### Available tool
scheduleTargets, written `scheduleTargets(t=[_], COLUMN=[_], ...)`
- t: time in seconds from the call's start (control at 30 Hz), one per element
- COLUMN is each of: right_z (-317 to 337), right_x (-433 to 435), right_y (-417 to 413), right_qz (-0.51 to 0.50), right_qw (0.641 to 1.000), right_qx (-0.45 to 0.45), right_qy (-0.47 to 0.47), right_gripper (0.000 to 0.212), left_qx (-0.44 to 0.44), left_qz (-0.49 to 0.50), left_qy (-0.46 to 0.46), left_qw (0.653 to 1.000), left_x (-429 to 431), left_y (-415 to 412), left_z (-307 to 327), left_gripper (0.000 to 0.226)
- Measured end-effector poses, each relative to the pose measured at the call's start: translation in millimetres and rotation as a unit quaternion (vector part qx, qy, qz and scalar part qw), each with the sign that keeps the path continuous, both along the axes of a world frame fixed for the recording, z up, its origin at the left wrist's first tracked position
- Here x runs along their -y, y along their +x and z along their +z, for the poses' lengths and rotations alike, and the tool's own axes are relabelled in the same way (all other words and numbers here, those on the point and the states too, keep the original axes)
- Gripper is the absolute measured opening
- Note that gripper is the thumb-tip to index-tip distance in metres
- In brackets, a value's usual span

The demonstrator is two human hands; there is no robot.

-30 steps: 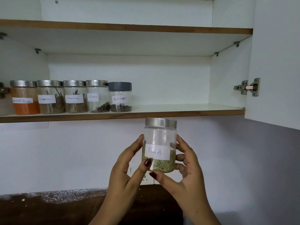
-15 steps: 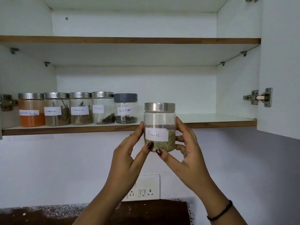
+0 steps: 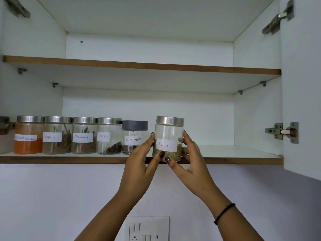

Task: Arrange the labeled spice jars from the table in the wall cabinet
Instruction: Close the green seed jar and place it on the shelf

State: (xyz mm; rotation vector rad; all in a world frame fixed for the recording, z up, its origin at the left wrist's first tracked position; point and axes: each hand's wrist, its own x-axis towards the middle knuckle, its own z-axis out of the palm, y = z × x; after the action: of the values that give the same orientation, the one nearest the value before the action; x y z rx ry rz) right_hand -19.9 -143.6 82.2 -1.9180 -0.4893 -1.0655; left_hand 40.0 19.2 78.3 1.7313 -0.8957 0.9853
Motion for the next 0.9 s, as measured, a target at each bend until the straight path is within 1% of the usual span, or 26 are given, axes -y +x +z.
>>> scheduleTargets(t=[0.13,0.23,0.33,0.5,0.6,0.7,0.8,0.9], right_z=[9.5,17.4,21.0,22.4,23.1,21.5,20.8,19.6], right_x=[8.9,12.1,12.3,13.9,14.5,12.0,6.6,1.7], right_y=[16.4,21.5,24.4,28.8,34.9,35.6,34.2,34.7], right_qz=[-0.026,-0.038,-0.074,-0.125,-0.146,-0.162,-0.178,-0.208], right_qw=[0.997,0.994,0.989,0.983,0.979,0.979,0.978,0.972], right_qx=[-0.048,-0.068,-0.073,-0.061,-0.08,-0.08,-0.064,-0.049], right_qy=[-0.047,-0.078,-0.108,-0.12,-0.115,-0.097,-0.082,-0.094], right_gripper=[0.087,0.086,0.086,0.087,0.085,0.074,0.063,0.058], left_qx=[0.002,-0.006,-0.003,0.012,0.039,0.055,0.047,0.032], left_qz=[0.019,0.034,0.057,0.084,0.091,0.098,0.111,0.108], left_qy=[0.003,0.01,0.018,0.019,0.004,-0.022,-0.045,-0.061], left_qw=[1.0,0.999,0.998,0.996,0.995,0.993,0.992,0.992], left_x=[4.6,5.5,5.9,6.8,7.9,9.6,14.1,17.2], left_y=[7.8,13.5,20.3,27.4,20.2,17.8,19.6,17.8], left_z=[5.1,5.0,1.4,-2.5,-1.6,-1.2,-0.6,0.7], left_gripper=[0.054,0.057,0.058,0.059,0.053,0.043,0.04,0.038])
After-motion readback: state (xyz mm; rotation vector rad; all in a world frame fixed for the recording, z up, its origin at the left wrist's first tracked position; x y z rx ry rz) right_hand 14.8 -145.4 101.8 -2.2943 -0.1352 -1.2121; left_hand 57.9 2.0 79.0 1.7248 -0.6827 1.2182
